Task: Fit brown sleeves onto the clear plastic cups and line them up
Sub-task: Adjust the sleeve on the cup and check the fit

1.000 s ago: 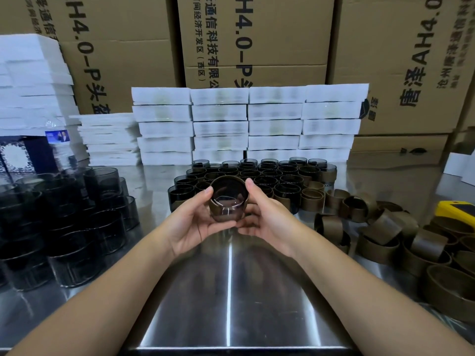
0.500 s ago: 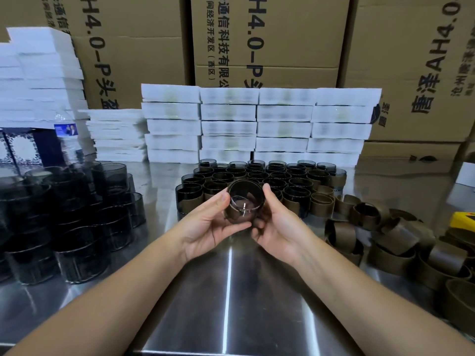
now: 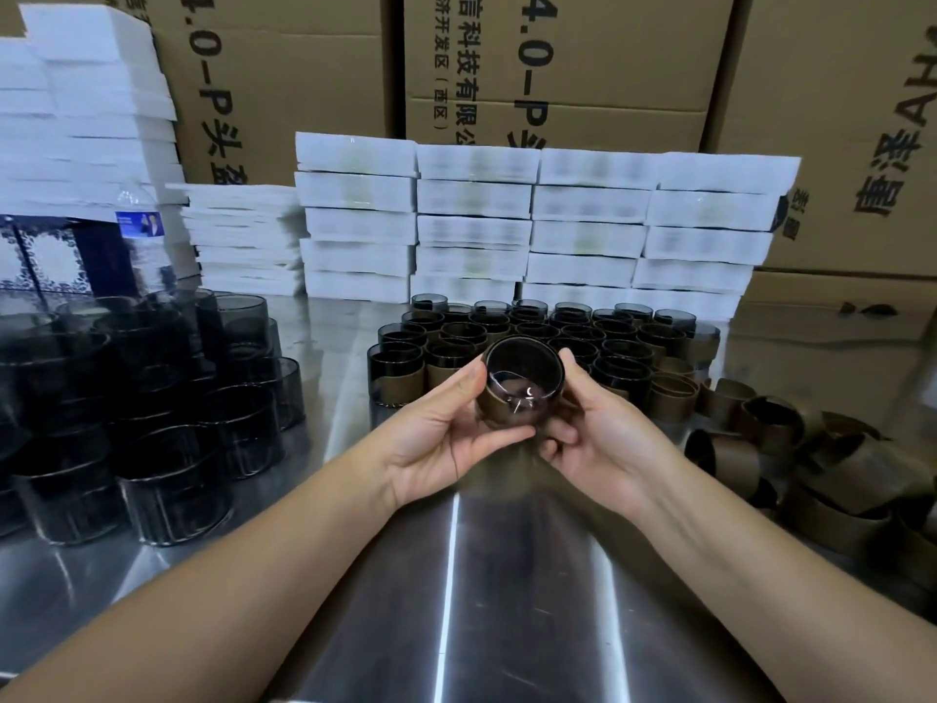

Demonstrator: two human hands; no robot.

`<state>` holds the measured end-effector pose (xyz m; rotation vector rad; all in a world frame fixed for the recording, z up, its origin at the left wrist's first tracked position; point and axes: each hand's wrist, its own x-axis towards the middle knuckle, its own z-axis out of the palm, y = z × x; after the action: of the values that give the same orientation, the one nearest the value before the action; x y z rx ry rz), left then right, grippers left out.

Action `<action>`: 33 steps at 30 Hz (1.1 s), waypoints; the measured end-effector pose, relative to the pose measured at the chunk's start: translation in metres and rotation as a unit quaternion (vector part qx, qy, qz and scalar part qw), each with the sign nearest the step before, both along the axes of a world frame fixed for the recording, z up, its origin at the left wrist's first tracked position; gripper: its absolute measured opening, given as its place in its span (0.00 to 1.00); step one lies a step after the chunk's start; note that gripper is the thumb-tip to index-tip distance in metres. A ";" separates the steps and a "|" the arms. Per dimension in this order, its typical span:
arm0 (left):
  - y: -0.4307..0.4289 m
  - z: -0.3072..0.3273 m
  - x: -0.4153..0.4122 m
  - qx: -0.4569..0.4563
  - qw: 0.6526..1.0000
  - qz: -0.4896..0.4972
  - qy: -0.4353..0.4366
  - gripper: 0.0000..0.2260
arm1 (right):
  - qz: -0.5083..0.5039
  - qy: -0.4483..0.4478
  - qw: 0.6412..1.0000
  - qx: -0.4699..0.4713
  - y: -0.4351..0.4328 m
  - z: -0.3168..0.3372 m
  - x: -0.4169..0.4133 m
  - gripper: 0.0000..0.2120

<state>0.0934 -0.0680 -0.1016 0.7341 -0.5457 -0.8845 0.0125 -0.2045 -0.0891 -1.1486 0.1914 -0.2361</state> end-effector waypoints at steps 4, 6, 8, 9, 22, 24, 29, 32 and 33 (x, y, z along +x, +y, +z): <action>0.000 0.002 -0.002 0.028 0.999 0.025 0.001 0.25 | 0.014 -0.008 1.000 -0.005 -0.002 0.002 -0.002 0.20; -0.002 0.004 -0.005 0.059 0.997 0.051 -0.016 0.31 | 0.023 -0.017 1.000 -0.007 -0.002 0.003 -0.003 0.17; -0.005 0.006 -0.007 0.096 0.990 0.095 -0.044 0.33 | 0.033 -0.017 0.999 -0.012 0.000 0.004 -0.005 0.14; -0.006 0.006 -0.008 0.110 0.986 0.116 -0.053 0.33 | 0.039 -0.016 0.999 -0.015 0.000 0.004 -0.006 0.13; -0.007 0.006 -0.017 0.203 0.955 0.207 -0.064 0.15 | 0.045 0.013 0.967 -0.251 0.012 -0.003 -0.007 0.23; -0.007 0.007 -0.019 0.207 0.955 0.202 -0.060 0.14 | 0.056 -0.002 0.963 -0.262 0.013 -0.002 -0.008 0.22; -0.009 0.003 -0.016 0.202 0.961 0.182 -0.059 0.19 | 0.095 -0.024 0.955 -0.280 0.009 -0.003 -0.008 0.27; -0.009 0.002 -0.015 0.202 0.957 0.199 -0.063 0.21 | 0.089 -0.020 0.956 -0.279 0.009 -0.002 -0.008 0.31; -0.010 0.002 -0.014 0.201 0.955 0.205 -0.069 0.22 | 0.090 -0.018 0.956 -0.279 0.008 0.000 -0.009 0.31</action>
<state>0.0789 -0.0776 -0.0999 1.2375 -0.3174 -0.5589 0.0036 -0.1960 -0.0892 -1.7129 -0.0195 -0.1526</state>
